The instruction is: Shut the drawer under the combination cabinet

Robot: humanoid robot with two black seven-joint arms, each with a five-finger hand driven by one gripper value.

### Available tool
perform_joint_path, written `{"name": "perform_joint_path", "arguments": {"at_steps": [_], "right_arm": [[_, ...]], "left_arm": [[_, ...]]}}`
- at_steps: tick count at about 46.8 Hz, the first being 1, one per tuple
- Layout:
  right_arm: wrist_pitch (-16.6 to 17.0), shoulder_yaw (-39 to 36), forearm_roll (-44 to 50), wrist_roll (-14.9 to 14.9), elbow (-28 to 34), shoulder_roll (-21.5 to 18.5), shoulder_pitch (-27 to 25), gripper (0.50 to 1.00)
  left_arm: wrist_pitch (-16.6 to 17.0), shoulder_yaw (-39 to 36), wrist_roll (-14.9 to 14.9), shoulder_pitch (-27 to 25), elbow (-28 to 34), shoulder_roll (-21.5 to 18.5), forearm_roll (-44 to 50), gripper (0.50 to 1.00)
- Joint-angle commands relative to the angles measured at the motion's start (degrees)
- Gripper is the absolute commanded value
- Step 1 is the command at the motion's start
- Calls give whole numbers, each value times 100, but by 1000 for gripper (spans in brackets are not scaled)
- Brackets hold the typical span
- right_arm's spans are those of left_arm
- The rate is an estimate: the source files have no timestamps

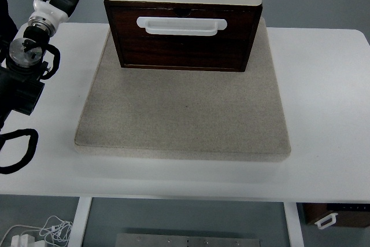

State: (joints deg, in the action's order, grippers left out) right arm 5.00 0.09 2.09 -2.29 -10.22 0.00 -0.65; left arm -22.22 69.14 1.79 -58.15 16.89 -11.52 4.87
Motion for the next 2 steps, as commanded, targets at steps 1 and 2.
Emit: {"name": "perform_joint_path", "arguments": {"at_steps": [1,2], "right_arm": [[1,0,2,0,2,0,4,952],[1,0,2,0,2,0,4,952]], "left_arm": [[16,3,5,6,-28,1,6,999],[16,12,5,6,-54,1,6,999]]}}
